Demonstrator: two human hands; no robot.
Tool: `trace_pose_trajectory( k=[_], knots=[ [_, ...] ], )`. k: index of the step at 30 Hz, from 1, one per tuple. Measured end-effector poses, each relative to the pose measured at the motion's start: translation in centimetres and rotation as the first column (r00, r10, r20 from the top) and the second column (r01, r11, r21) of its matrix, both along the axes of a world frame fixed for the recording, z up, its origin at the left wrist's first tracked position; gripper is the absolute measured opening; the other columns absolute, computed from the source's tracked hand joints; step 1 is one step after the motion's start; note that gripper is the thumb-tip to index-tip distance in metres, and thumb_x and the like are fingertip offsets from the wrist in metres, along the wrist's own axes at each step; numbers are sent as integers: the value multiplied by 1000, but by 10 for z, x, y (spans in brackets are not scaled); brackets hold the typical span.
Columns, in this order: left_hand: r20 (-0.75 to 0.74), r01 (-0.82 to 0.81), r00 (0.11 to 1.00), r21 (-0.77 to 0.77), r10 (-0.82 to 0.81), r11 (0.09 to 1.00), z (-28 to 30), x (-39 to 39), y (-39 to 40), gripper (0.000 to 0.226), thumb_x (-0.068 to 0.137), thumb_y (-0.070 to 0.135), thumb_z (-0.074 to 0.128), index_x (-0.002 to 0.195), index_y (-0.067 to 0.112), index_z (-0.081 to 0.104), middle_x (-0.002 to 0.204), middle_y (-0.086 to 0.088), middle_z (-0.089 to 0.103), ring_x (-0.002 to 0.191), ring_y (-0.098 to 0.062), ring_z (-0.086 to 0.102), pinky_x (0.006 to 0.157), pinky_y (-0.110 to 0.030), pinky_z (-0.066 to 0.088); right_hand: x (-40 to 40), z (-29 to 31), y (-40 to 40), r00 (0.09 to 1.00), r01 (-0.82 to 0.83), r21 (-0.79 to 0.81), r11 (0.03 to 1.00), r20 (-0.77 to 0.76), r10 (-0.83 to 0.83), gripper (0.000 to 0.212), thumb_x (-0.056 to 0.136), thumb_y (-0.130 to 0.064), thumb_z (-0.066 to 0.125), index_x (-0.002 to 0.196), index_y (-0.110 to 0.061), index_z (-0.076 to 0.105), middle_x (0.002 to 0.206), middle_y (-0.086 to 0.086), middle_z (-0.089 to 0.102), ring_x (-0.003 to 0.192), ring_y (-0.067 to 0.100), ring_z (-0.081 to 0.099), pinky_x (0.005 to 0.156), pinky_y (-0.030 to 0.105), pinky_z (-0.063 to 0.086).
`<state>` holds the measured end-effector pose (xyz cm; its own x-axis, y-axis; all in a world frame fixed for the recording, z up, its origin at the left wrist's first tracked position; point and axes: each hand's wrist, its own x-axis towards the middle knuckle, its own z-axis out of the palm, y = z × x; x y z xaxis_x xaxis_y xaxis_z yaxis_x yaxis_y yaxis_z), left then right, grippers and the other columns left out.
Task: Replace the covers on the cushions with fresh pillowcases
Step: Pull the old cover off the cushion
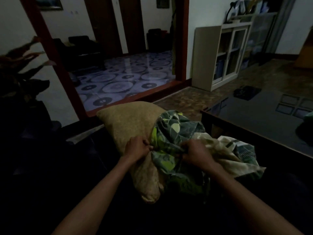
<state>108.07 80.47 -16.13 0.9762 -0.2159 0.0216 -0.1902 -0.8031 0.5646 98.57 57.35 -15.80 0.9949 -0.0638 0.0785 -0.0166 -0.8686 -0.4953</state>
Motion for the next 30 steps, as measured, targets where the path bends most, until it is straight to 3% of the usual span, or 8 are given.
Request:
trace_pose_trajectory(
  k=[4, 7, 9, 11, 14, 20, 25, 30],
  knots=[
    [-321, 187, 935, 90, -149, 978, 41, 18, 35, 15, 73, 32, 88, 70, 22, 77, 66, 9, 71, 66, -6, 64, 65, -25, 50, -7, 29, -26, 995, 36, 6, 999, -90, -35, 19, 78, -33, 86, 75, -32, 67, 75, -6, 65, 77, 15, 65, 64, 26, 49],
    [-410, 271, 890, 130, -197, 954, 63, 18, 47, 9, 80, 30, 83, 76, 24, 79, 68, 11, 72, 58, 1, 60, 61, -22, 49, -6, 43, -32, 999, 54, 394, 917, -20, -51, 31, 72, -53, 86, 93, -32, 77, 88, -11, 72, 84, 9, 69, 71, 25, 57],
    [-325, 180, 935, 89, -143, 980, 58, 25, 47, 11, 86, 33, 78, 81, 23, 78, 78, 6, 75, 69, -5, 65, 65, -23, 51, 1, 41, -25, 980, 71, 469, 880, 131, -149, 43, 75, -60, 80, 107, -32, 74, 98, -16, 66, 96, 8, 66, 77, 24, 55],
    [-69, -62, 996, 33, 64, 998, 43, 37, 42, 27, 86, 37, 77, 105, 18, 76, 107, -5, 74, 101, -22, 67, 85, -29, 51, 15, 28, -21, 950, 172, 329, 928, 195, -245, 61, 77, -65, 76, 127, -31, 65, 115, -4, 58, 112, 19, 58, 86, 31, 53],
    [-7, -252, 968, -101, 252, 963, 20, 52, 34, 67, 82, 46, 78, 133, 6, 61, 138, -18, 58, 126, -35, 55, 107, -41, 44, 30, 3, -15, 970, 236, 199, 951, 2, -242, 84, 75, -69, 75, 145, -29, 52, 148, 13, 47, 137, 34, 43, 110, 45, 42],
    [97, -344, 929, -122, 356, 931, -7, 46, 17, 17, 88, 33, 67, 97, 24, 78, 108, -9, 74, 103, -31, 66, 82, -32, 49, 35, -26, -5, 981, 185, 208, 960, 18, -192, 71, 79, -57, 79, 135, -15, 64, 85, 5, 70, 94, 25, 68, 75, 30, 46],
    [127, -324, 899, -453, 420, 831, 23, 38, 48, 15, 87, 4, 57, 81, 15, 66, 92, -4, 69, 89, -19, 62, 70, -25, 41, 38, -14, 13, 996, 51, 249, 967, 63, -69, 58, 82, -49, 79, 131, -20, 67, 128, 1, 69, 120, 21, 62, 89, 25, 46],
    [234, -358, 823, -495, 518, 792, 51, 21, 91, 15, 84, -7, 59, 82, 4, 70, 90, -14, 72, 85, -19, 63, 68, -21, 39, 38, -12, 58, 994, -101, 283, 954, 58, 88, 43, 88, -49, 74, 125, -27, 70, 122, -6, 70, 113, 17, 64, 86, 27, 49]
  ],
)
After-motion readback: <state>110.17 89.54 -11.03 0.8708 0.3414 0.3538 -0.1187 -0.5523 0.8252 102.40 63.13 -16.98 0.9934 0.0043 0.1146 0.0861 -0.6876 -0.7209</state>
